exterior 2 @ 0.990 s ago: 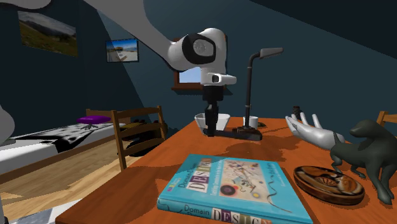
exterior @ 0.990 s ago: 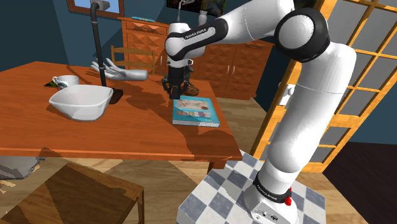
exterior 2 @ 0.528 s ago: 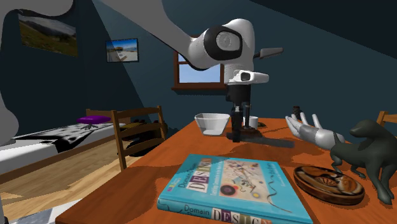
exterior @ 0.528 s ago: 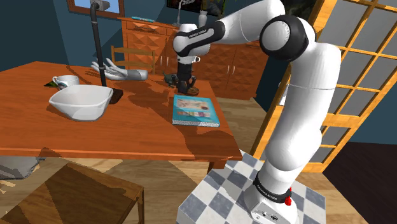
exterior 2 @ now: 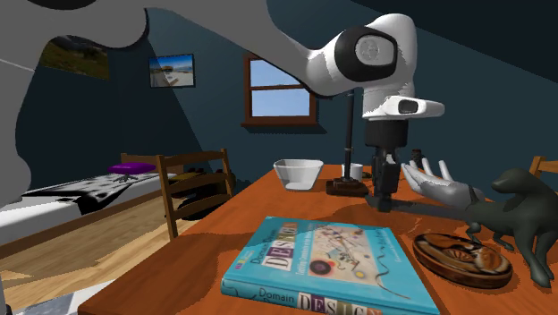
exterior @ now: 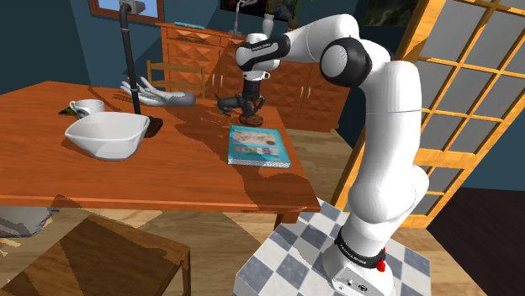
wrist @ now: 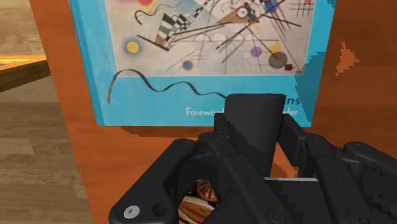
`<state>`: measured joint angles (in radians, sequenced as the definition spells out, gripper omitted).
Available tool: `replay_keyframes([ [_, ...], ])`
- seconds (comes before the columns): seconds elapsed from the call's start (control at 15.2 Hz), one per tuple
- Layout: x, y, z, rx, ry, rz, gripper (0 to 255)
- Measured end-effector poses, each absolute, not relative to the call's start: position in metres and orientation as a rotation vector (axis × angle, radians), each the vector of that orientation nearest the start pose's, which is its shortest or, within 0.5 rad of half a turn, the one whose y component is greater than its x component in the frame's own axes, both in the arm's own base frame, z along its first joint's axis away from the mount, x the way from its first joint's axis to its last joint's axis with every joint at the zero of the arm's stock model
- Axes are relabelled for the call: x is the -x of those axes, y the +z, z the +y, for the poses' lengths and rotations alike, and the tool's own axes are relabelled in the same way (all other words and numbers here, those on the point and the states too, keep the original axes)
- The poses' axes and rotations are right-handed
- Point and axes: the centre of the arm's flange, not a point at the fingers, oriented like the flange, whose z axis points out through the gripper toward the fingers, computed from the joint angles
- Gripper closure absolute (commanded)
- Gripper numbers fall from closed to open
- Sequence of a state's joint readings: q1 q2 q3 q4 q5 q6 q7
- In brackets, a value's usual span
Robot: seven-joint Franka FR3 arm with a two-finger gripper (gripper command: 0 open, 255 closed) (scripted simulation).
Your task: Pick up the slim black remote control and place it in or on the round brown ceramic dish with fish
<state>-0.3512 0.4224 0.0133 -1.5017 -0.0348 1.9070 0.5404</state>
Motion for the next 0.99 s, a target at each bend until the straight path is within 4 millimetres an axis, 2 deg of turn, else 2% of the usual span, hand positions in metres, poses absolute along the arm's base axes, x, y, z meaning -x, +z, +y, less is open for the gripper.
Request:
replay_keyframes([
  [0.26, -0.655, 0.421, -0.280, 2.877, 0.023, 1.333, 255],
  [0.33, -0.657, 0.419, -0.287, 2.877, 0.023, 1.333, 255],
  [0.99, -0.660, 0.368, -0.292, 2.878, 0.022, 1.331, 255],
])
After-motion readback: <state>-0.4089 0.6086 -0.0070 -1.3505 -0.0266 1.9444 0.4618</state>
